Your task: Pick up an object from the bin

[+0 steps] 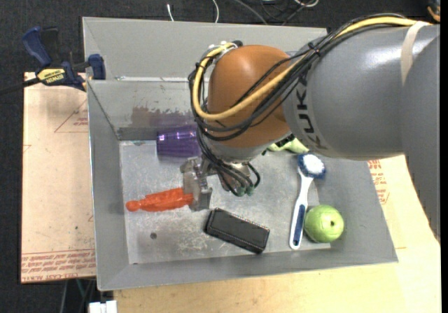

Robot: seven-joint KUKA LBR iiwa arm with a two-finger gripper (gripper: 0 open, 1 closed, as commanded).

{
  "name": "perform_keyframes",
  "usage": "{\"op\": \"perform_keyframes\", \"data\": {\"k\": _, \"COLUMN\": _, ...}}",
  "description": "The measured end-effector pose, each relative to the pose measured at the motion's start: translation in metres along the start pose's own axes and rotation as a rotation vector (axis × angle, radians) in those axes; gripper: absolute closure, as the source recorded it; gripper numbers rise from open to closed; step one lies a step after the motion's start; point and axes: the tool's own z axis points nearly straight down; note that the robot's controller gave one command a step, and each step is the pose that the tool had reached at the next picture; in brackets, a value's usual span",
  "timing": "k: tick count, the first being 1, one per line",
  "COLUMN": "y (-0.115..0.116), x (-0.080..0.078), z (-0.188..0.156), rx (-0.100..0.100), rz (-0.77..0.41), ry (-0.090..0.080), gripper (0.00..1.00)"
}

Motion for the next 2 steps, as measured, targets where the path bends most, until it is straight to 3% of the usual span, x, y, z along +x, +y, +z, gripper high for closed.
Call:
{"op": "perform_keyframes", "data": {"k": 1, "y": 0.026, "x": -0.037, "z": 0.019, "rx": -0.006, "rz": 0.353, "ry": -0.025, "gripper": 1.0}}
{"op": "perform_keyframes", "data": {"k": 2, "y": 0.002, "x": -0.019, "z": 0.045, "rx": -0.002, "rz": 0.015, "ry": -0.009, "gripper": 1.0}}
